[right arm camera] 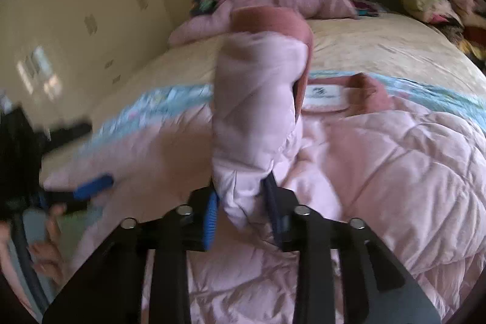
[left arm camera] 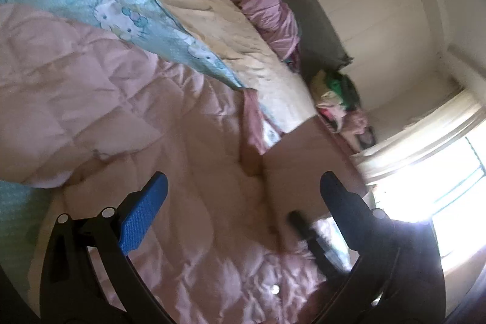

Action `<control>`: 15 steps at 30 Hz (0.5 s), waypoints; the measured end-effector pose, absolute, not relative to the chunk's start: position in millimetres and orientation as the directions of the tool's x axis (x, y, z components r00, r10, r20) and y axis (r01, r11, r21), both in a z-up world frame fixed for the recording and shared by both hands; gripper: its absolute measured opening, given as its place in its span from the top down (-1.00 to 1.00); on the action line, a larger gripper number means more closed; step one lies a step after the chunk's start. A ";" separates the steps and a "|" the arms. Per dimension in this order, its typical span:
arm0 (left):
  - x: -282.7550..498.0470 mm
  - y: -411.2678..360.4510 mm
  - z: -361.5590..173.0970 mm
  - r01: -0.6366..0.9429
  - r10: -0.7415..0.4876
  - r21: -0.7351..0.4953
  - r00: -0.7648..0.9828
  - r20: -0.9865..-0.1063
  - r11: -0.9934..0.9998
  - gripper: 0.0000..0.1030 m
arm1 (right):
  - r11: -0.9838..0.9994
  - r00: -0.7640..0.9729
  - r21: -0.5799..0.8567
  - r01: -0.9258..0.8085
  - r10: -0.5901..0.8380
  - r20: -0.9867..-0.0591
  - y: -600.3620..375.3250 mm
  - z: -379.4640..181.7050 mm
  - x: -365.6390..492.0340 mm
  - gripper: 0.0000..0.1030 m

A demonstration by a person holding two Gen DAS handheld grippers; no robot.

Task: Fold large clothes
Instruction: 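Carry the sleeve across the jacket body and open the right gripper, then grasp the folded sleeve's cuff with the left gripper and lay it flat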

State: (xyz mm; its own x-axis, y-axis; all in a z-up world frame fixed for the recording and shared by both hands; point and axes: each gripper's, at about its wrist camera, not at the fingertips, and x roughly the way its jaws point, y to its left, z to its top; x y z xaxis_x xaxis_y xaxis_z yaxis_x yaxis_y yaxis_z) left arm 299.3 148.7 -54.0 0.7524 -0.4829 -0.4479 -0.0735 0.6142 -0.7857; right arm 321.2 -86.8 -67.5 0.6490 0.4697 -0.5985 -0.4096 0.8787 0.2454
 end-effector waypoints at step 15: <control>315.5 130.7 -80.3 -0.106 -0.524 -0.768 0.672 -0.524 0.632 -0.82 | 0.808 0.501 0.263 -0.528 0.546 -0.671 -77.2 -71.9 281.0 -0.52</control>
State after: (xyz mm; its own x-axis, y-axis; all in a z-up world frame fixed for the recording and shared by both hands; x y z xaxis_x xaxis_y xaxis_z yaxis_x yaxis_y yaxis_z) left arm 315.5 130.7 -80.3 0.6715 -0.5241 -0.5238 -0.1058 0.6318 -0.7678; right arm 281.0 -77.2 -71.9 0.5014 0.5458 -0.6713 -0.5276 0.8078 0.2628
